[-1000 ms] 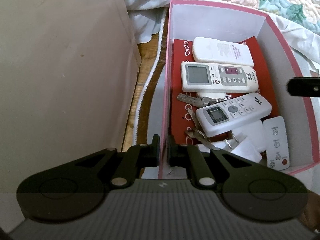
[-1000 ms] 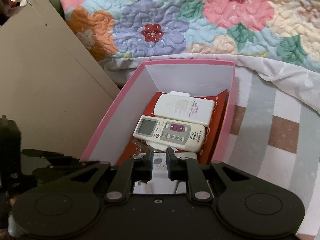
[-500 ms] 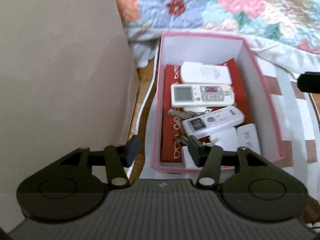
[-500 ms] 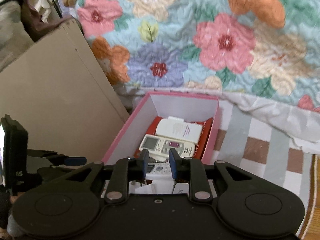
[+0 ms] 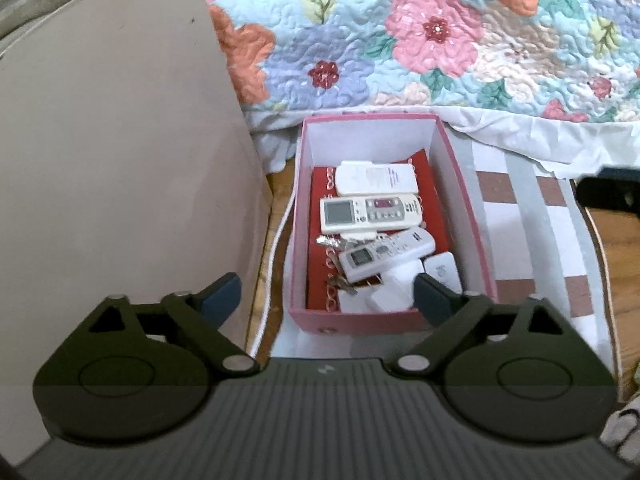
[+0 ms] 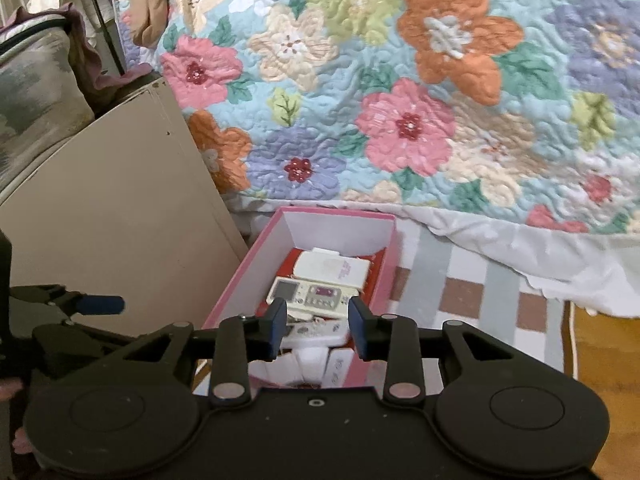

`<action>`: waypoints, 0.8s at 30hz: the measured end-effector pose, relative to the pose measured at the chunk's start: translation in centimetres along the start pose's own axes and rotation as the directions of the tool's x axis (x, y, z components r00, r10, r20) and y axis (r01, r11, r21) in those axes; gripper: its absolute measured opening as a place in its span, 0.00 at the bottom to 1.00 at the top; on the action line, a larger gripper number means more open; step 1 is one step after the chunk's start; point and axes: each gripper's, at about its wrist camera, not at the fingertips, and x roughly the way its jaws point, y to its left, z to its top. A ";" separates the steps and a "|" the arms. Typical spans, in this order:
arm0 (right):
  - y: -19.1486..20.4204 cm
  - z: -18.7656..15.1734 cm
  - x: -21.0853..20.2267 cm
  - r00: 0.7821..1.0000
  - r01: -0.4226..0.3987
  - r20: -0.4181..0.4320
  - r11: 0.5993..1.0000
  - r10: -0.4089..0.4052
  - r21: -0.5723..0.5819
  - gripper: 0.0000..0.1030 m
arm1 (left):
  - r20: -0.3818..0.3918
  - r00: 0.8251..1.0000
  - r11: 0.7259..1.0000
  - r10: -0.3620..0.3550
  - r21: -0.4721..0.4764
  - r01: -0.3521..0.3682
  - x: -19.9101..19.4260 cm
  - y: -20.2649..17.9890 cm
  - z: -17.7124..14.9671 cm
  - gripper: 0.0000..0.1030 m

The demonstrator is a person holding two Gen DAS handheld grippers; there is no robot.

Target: Organize rigid objects

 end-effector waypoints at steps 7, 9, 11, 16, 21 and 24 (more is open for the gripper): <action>-2.7 -2.5 -2.2 0.999 0.052 -0.004 0.998 -0.052 0.042 0.44 | -0.095 0.995 1.000 0.027 0.010 -0.026 -0.1 -2.3 -0.7 0.96; -3.1 -2.7 -2.4 0.997 0.076 -0.017 0.996 -0.076 0.036 0.44 | -0.103 0.994 0.999 0.026 0.021 -0.024 -0.2 -3.0 -0.8 0.96; -3.0 -2.9 -2.7 0.996 0.093 -0.015 0.996 -0.093 0.016 0.44 | -0.108 0.994 1.000 0.010 0.020 -0.007 -0.3 -3.5 -0.9 0.96; -2.3 -3.3 -2.8 0.993 0.110 -0.042 0.994 -0.110 0.000 0.52 | -0.110 0.994 1.000 0.017 0.022 -0.014 -0.2 -4.2 -0.9 0.96; -1.6 -3.1 -3.2 0.990 0.134 -0.037 0.991 -0.133 0.012 0.81 | -0.123 0.992 1.000 0.010 0.008 -0.009 -0.2 -4.0 -0.9 0.96; -1.5 -2.9 -2.9 0.979 0.197 -0.061 0.980 -0.194 0.044 0.95 | -0.133 0.991 1.000 0.006 0.001 -0.006 -0.2 -3.8 -0.8 0.96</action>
